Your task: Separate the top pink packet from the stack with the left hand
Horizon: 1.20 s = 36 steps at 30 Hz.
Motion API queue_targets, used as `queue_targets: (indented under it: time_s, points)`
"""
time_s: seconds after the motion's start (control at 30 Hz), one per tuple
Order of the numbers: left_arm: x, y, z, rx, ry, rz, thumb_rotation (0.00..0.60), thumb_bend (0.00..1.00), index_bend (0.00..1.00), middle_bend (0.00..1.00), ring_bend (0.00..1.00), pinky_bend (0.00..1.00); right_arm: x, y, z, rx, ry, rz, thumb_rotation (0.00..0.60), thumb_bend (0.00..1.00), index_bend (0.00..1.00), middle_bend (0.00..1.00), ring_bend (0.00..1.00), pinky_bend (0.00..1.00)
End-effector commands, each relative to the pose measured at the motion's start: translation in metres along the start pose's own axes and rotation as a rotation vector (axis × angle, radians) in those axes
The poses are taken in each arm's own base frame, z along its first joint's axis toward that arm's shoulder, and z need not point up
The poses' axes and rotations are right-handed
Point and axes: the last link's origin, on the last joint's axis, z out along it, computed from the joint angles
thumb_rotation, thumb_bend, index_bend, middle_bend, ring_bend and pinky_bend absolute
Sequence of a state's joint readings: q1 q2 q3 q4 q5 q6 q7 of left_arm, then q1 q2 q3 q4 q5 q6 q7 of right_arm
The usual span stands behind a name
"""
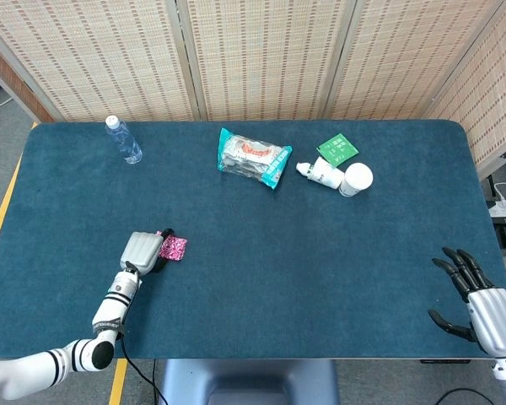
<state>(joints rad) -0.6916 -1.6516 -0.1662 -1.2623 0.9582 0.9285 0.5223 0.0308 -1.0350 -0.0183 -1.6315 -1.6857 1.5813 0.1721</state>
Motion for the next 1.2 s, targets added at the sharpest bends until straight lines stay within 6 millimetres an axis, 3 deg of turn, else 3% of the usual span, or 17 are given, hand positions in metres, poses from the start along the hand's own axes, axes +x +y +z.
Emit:
queue_targets:
  time_s: [0.03,0.6,0.87,1.03,1.2]
  points:
    - [0.000,0.001,0.002,0.000,0.007,0.018,0.600,0.36,0.21,1.00,1.00,1.00,0.000,0.000,0.000,0.000,-0.001,0.000,0.600,0.12,0.16,0.06,0.00,0.39]
    - [0.000,-0.001,0.001,0.021,0.016,0.046,0.600,0.36,0.36,1.00,1.00,1.00,0.000,0.000,0.000,0.002,0.000,0.003,0.600,0.12,0.17,0.06,0.00,0.39]
    - [0.006,-0.005,-0.012,0.013,0.061,0.030,0.600,0.36,0.44,1.00,1.00,1.00,0.001,0.000,0.000,0.002,0.000,0.004,0.600,0.12,0.16,0.06,0.00,0.39]
    - [0.006,-0.020,-0.031,0.014,0.072,0.027,0.600,0.36,0.46,1.00,1.00,1.00,0.000,0.000,-0.001,0.003,-0.002,0.004,0.600,0.12,0.17,0.06,0.00,0.39]
    - [0.000,-0.049,-0.053,0.054,0.069,0.050,0.600,0.37,0.47,1.00,1.00,1.00,0.000,0.000,0.000,0.002,-0.005,0.000,0.600,0.12,0.16,0.06,0.00,0.39]
